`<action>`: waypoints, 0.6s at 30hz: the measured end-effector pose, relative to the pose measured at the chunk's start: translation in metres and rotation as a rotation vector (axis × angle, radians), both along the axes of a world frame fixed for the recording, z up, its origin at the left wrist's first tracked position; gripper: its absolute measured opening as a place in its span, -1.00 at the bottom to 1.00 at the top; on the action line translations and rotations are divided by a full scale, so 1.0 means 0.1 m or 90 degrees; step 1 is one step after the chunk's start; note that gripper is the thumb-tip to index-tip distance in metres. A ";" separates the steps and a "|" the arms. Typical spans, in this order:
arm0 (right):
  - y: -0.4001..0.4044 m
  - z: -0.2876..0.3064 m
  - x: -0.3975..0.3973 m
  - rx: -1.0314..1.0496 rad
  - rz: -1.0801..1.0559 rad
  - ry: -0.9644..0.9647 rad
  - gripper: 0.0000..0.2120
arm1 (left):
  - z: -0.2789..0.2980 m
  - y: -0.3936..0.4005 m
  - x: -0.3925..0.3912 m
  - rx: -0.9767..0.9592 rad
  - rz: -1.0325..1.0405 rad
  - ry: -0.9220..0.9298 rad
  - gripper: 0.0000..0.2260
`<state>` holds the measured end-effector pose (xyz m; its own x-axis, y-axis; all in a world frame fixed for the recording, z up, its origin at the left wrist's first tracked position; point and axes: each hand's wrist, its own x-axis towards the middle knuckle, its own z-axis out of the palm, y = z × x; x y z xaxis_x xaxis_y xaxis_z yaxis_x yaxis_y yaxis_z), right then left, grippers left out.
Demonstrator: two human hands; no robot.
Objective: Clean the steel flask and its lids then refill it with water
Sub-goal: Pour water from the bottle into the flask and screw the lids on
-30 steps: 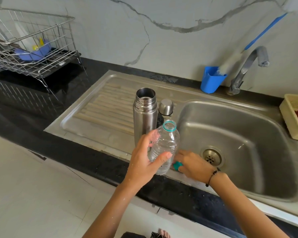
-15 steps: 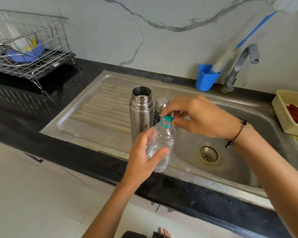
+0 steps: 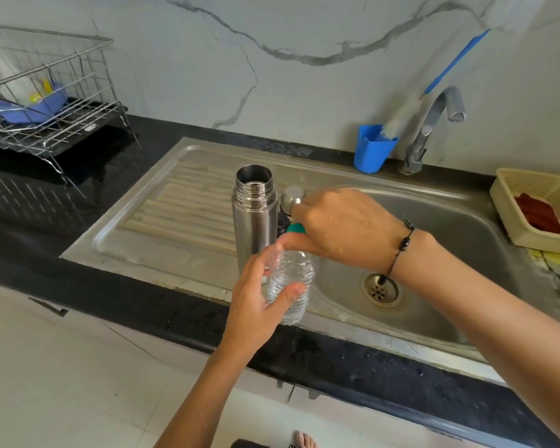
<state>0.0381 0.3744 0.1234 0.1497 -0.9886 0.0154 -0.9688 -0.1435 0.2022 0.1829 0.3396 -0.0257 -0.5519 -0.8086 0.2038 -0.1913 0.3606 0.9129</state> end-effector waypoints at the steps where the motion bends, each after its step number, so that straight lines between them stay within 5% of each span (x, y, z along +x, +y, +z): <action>1: 0.02 0.00 -0.01 -0.012 -0.009 -0.016 -0.20 | 0.01 0.00 0.00 0.001 -0.001 -0.002 -0.55; 3: 0.08 0.00 -0.07 -0.020 0.020 -0.091 -0.24 | 0.02 0.01 0.01 0.009 -0.006 -0.005 -0.55; 7: 0.12 0.00 -0.16 0.019 0.142 -0.185 -0.75 | 0.01 0.01 0.00 0.003 -0.003 0.002 -0.54; 16: 0.00 -0.03 -0.12 -0.047 0.138 -0.059 -0.71 | 0.02 0.02 0.00 0.004 0.018 -0.013 -0.52; 18: -0.02 -0.08 -0.12 -0.048 0.136 -0.109 -0.67 | 0.02 0.01 0.01 0.002 0.023 -0.009 -0.50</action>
<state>0.0260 0.3721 0.1151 0.3430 -0.9301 0.1312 -0.9393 -0.3385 0.0562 0.1838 0.3410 -0.0233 -0.5252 -0.8287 0.1935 -0.2171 0.3504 0.9111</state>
